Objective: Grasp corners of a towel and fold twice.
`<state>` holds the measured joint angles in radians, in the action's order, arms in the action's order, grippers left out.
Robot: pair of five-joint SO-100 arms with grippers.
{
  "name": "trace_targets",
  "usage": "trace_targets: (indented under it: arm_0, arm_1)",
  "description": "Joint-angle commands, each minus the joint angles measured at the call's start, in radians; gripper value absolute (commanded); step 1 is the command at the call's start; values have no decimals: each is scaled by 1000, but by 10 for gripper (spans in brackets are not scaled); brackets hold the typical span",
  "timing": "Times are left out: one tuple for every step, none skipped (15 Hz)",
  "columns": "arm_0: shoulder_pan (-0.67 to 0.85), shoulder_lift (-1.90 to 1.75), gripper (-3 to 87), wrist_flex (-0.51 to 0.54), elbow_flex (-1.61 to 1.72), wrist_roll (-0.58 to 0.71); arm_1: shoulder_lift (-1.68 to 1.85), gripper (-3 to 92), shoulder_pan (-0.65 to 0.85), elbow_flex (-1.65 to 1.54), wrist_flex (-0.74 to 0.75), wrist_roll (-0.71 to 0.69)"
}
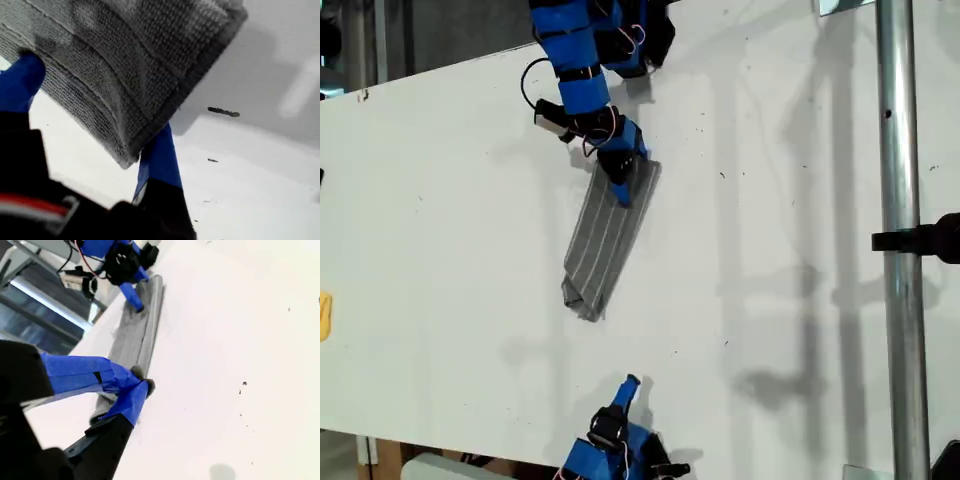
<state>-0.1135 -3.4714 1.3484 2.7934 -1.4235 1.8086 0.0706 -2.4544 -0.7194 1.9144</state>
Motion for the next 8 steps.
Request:
trace_targets:
  arm_0:
    - [-25,-9,-26,-6,-8,-12]
    - [-25,-9,-26,-6,-8,-12]
    - [-25,-9,-26,-6,-8,-12]
    - [-28,-9,-26,-6,-8,-9]
    - [-32,-9,-26,-6,-8,-9]
    - [-35,-9,-26,-6,-9,-8]
    - [-37,-9,-26,-5,-9,0]
    - [-31,-9,-25,-5,-9,8]
  arm_1:
    - [-54,375,46,71,71,-77]
    - [-75,363,74,94,77,-110]
    - [-87,340,103,110,80,-141]
    - [-95,261,140,121,83,-170]
    - [-110,252,186,141,74,-210]
    - [-132,256,227,173,52,-252]
    - [-161,239,265,212,35,-295]
    - [-198,183,299,259,14,-336]
